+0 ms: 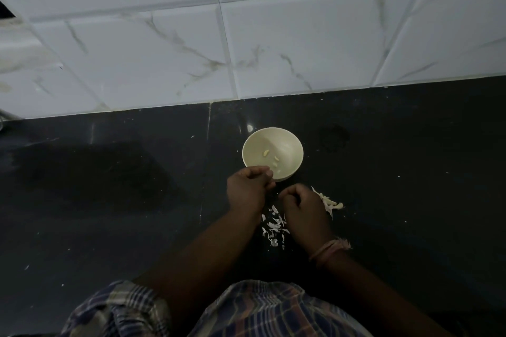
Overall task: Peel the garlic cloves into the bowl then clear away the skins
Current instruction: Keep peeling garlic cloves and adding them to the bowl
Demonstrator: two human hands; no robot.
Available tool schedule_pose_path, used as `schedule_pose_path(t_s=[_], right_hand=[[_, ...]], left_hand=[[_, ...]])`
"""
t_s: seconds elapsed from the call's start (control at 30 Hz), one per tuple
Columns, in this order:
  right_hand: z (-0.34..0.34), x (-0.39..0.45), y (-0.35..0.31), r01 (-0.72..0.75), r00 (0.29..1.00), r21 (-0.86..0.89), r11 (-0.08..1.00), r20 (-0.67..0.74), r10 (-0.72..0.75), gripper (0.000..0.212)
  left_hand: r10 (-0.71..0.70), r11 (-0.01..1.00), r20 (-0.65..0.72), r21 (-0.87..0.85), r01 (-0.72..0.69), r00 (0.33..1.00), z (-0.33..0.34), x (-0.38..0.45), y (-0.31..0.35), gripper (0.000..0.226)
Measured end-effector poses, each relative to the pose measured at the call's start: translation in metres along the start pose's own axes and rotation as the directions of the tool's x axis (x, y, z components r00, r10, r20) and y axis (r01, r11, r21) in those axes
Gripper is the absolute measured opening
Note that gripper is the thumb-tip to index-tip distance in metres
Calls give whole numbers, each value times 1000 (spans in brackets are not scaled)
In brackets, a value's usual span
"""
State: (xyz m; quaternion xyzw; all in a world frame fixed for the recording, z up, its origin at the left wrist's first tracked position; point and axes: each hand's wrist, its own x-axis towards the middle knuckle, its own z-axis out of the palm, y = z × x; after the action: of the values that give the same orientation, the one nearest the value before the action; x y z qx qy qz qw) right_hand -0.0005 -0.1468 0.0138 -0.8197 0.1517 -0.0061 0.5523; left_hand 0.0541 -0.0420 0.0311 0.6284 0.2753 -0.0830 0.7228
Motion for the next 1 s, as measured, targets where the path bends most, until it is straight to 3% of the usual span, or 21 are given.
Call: schedule_pose_path(t_s=[0.2, 0.27, 0.33, 0.4, 0.47, 0.5, 0.63, 0.73, 1.0], right_hand=[[3, 5, -1, -2, 998, 94, 996, -57, 7, 18], [6, -3, 3, 161, 984, -34, 986, -68, -163, 13], [9, -13, 6, 399, 908, -224, 889, -39, -417, 17], [12, -21, 12, 482, 869, -426, 766, 121, -480, 25], [12, -25, 16, 423, 906, -600, 679, 273, -324, 28], [11, -26, 20, 378, 925, -641, 668, 281, -254, 28], [-7, -20, 40, 215, 964, -642, 736, 18, -266, 21], [-27, -6, 49, 92, 983, -695, 713, -52, -177, 16], [-39, 30, 66, 127, 980, -811, 571, 13, -201, 13]], left_hand=[[4, 1000, 46, -27, -3, 999, -2, -23, -10, 25], [-44, 999, 55, -8, 44, 998, -2, -29, -20, 23], [-130, 991, 75, 3, 130, 989, -3, -30, -26, 22], [-181, 983, 94, 1, 182, 979, -5, -28, -27, 27], [-133, 989, 87, -45, 138, 987, -7, -29, -24, 13], [-103, 992, 82, -62, 108, 991, -9, -28, -23, 14], [-128, 989, 101, -56, 134, 987, -9, -25, -22, 16], [-218, 975, 116, -10, 221, 969, -9, -31, -34, 17], [-238, 971, 178, 21, 238, 955, -1, -39, -39, 21]])
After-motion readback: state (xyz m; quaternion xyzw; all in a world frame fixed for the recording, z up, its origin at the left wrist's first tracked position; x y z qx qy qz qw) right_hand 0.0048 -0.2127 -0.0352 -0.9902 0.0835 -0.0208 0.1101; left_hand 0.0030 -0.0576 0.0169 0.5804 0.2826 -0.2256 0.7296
